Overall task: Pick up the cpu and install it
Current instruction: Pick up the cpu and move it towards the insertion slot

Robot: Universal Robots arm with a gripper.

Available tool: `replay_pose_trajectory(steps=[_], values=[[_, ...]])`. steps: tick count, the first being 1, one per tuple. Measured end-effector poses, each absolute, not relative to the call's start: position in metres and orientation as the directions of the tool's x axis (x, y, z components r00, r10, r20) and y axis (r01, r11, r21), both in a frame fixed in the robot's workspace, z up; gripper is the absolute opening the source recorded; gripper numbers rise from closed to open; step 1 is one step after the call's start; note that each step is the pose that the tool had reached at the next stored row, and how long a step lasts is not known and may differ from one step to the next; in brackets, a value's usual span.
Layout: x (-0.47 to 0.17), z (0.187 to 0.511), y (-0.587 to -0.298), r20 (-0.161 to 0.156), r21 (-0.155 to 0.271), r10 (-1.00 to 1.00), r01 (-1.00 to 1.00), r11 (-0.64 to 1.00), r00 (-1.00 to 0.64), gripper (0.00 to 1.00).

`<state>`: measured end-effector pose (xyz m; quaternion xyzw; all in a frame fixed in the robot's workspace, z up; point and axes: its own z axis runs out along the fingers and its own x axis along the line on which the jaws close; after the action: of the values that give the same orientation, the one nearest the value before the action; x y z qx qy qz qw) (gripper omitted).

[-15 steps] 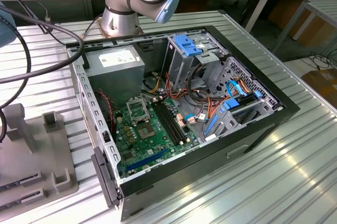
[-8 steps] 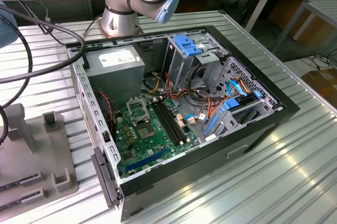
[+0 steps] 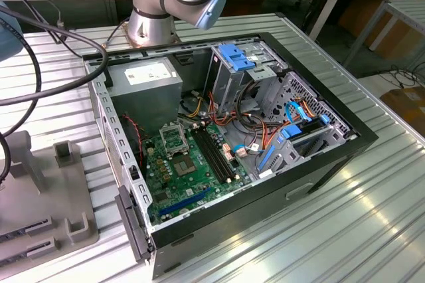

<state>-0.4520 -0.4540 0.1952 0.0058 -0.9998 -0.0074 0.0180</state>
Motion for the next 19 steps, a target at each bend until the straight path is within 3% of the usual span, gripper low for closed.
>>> replay_pose_trajectory(steps=[9,11,12,19], values=[[-0.4521,0.1952,-0.4534,0.036,0.015,-0.011,-0.01,1.0,-0.999,0.47],[-0.4521,0.195,-0.4534,0.036,0.015,-0.011,-0.01,1.0,-0.999,0.48],[-0.4521,0.195,-0.4534,0.036,0.015,-0.011,-0.01,1.0,-0.999,0.55],[-0.4521,0.1949,-0.4534,0.036,0.015,-0.011,-0.01,1.0,-0.999,0.55]])
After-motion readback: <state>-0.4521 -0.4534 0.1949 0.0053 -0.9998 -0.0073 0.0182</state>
